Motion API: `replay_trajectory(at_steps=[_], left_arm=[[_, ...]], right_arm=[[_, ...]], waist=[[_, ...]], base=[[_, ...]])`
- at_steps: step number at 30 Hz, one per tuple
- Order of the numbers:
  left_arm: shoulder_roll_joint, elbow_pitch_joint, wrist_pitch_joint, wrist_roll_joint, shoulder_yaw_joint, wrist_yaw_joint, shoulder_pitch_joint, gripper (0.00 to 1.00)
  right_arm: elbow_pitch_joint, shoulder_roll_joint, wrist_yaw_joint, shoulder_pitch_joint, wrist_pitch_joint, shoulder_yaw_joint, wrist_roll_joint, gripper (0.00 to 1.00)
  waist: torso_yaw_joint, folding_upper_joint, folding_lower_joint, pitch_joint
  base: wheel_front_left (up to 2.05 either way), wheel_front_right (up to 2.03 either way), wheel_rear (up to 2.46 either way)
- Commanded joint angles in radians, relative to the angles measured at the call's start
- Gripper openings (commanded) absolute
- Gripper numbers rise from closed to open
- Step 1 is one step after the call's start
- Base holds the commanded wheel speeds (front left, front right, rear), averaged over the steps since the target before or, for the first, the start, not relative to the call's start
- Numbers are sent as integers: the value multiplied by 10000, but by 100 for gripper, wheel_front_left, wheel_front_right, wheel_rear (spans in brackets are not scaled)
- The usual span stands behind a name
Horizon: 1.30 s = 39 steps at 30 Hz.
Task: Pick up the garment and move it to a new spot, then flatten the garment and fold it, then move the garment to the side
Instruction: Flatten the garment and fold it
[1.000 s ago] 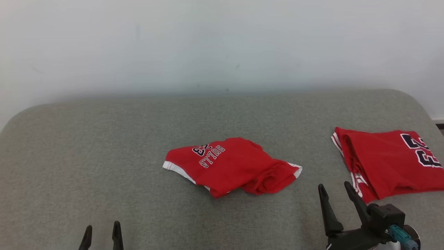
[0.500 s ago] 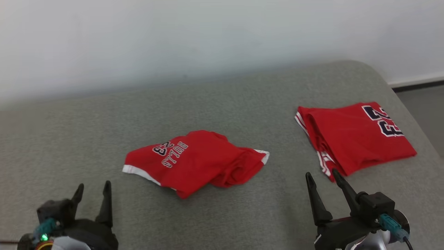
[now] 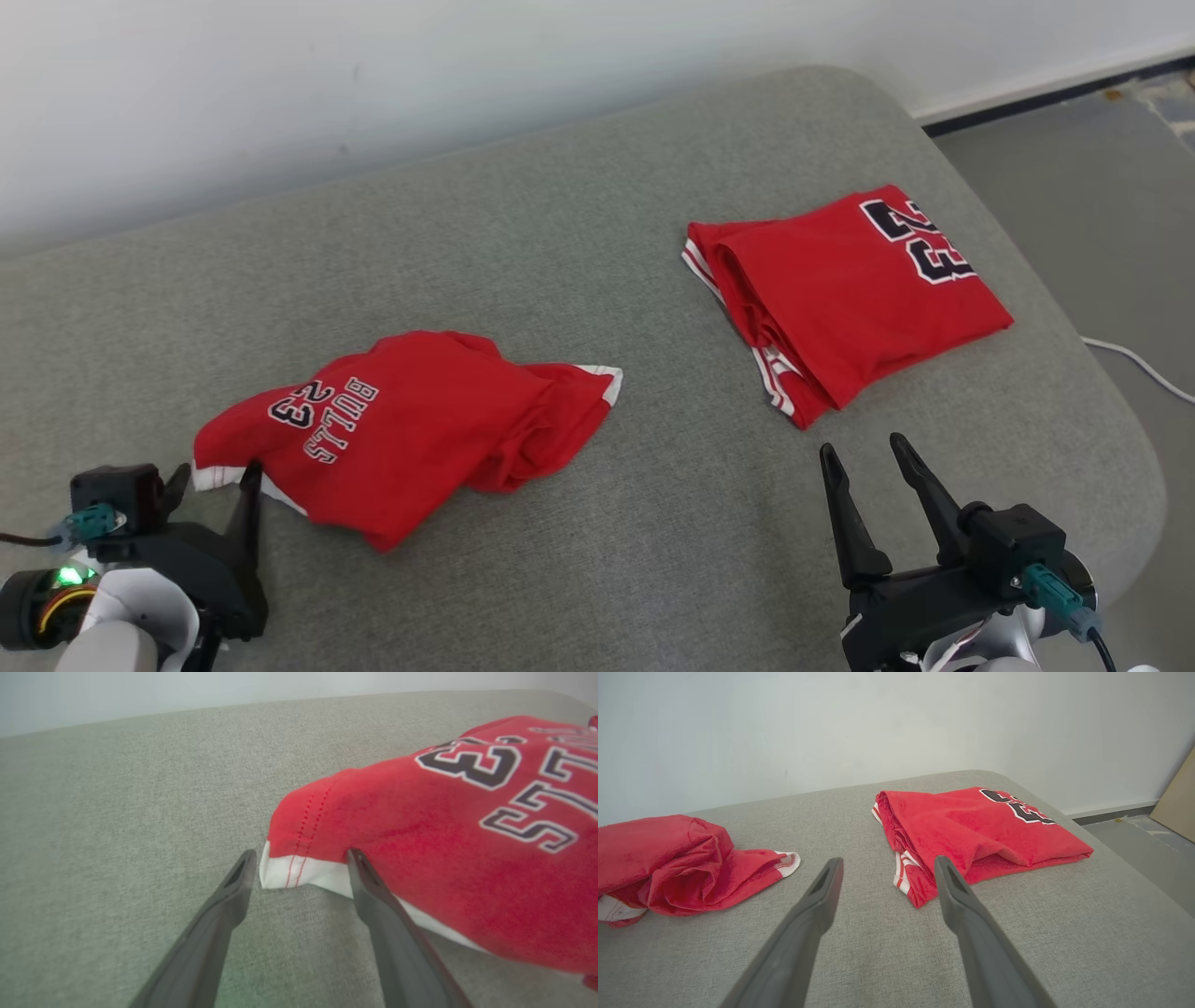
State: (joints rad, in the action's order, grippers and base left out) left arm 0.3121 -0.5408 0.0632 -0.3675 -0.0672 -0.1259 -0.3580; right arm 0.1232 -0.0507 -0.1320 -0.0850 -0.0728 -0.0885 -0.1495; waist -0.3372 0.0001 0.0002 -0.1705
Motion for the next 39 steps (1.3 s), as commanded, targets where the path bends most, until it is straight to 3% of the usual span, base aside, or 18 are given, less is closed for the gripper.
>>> replay_trajectory(at_steps=[1, 6, 7, 8, 14, 22, 32, 39], left_arm=[[117, -97, -48, -62, -8, -33, -170, 100], [228, -521, 2, -131, 88, 156, -352, 100], [235, -567, -16, -145, 82, 159, -383, 31], [242, -604, -53, -140, 72, 164, -381, 0], [135, -379, -729, 3, 42, 343, -664, 0], [-173, 1290, -1812, 463, -537, 270, -1724, 0], [-1427, 4058, -1791, 213, -2600, -22, -4425, 0], [-1998, 5291, -1969, -629, -2960, -23, -5696, 0]], right_arm=[[44, 6, 22, -115, -93, -13, -78, 100], [104, 7, 23, -152, -145, -44, -74, 100], [112, 6, 23, -164, -136, -41, -57, 100], [118, 6, 23, -169, -129, -36, -39, 100], [148, 4, 23, -100, -83, -19, 61, 100], [116, 4, 23, -24, 45, -75, 166, 100], [145, 4, 23, 68, 107, -172, 71, 100], [296, 4, 23, 282, 41, -148, -21, 100]], waist=[[-346, -1, -2, -334], [-383, -1, -2, -369], [-377, -1, -2, -364], [-368, -1, -2, -357], [-180, -1, -2, -199], [230, -1, -2, 109], [485, -1, -2, 422], [842, -1, -2, 731]], base=[[0, 0, 0], [0, 0, 0], [0, 0, 0], [0, 0, 0], [0, 0, 0], [0, 0, 0], [0, 0, 0], [0, 0, 0]])
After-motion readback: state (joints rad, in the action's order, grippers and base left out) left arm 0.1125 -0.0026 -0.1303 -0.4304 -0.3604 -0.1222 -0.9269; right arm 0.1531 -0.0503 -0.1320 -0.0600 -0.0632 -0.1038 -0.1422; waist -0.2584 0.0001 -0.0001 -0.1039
